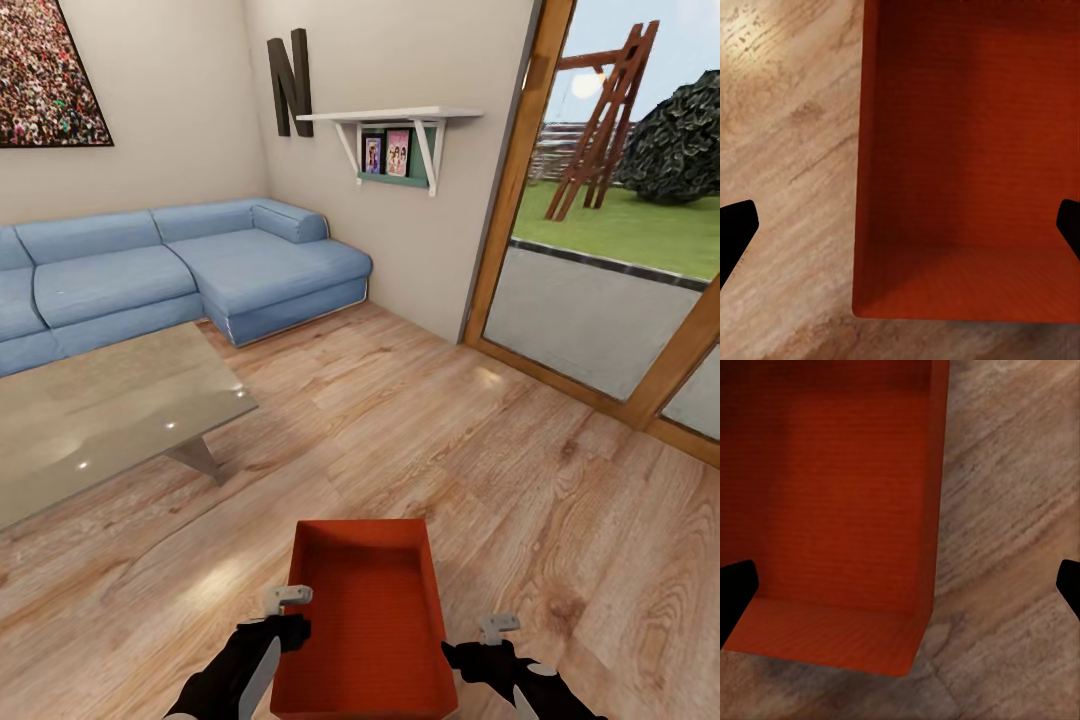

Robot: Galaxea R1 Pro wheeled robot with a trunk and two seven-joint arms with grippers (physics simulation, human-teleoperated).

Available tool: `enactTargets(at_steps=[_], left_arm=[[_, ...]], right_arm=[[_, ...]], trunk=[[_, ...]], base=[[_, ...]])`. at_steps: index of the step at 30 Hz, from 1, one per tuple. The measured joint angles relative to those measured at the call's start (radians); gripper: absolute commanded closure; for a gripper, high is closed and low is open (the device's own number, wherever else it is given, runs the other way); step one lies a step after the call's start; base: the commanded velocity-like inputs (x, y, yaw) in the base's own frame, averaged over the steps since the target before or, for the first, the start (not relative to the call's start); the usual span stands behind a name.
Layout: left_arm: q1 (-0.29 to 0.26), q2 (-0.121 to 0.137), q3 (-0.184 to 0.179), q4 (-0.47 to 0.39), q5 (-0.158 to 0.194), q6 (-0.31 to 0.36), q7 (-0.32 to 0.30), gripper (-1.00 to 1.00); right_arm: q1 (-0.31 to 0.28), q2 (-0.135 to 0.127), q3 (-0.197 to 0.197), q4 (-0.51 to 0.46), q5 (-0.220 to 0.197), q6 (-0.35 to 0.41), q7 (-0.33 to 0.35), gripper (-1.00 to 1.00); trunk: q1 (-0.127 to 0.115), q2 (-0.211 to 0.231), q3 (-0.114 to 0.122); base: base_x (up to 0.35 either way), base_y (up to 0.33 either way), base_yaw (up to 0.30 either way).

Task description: Move the two storage containers from the living room to the garage. In the garage, place one container on the floor and stack the other container on top of it (either order is fine).

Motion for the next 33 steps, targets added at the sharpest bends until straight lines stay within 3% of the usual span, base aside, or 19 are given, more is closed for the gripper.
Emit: enactTargets(at_steps=[28,31,33], left_arm=[[0.0,0.007,0.003,0.01,0.001,0.003,0.009,-1.0],[0.0,0.015,0.004,0.009,-0.001,0.007,0.038,-1.0],[0.0,0.022,0.004,0.009,-0.001,0.008,0.088,-1.0]], right_arm=[[0.0,0.0,0.0,0.003,-0.003,0.003,0.013,-1.0],[0.0,0.0,0.0,0.004,-0.004,0.003,0.015,-1.0],[0.0,0.0,0.0,0.004,-0.004,0.003,0.016,-1.0]], trunk=[[0.0,0.0,0.0],[0.0,0.0,0.0],[0.0,0.0,0.0]], base=[[0.034,-0.04,0.0],[0.0,0.0,0.0],[0.0,0.0,0.0]])
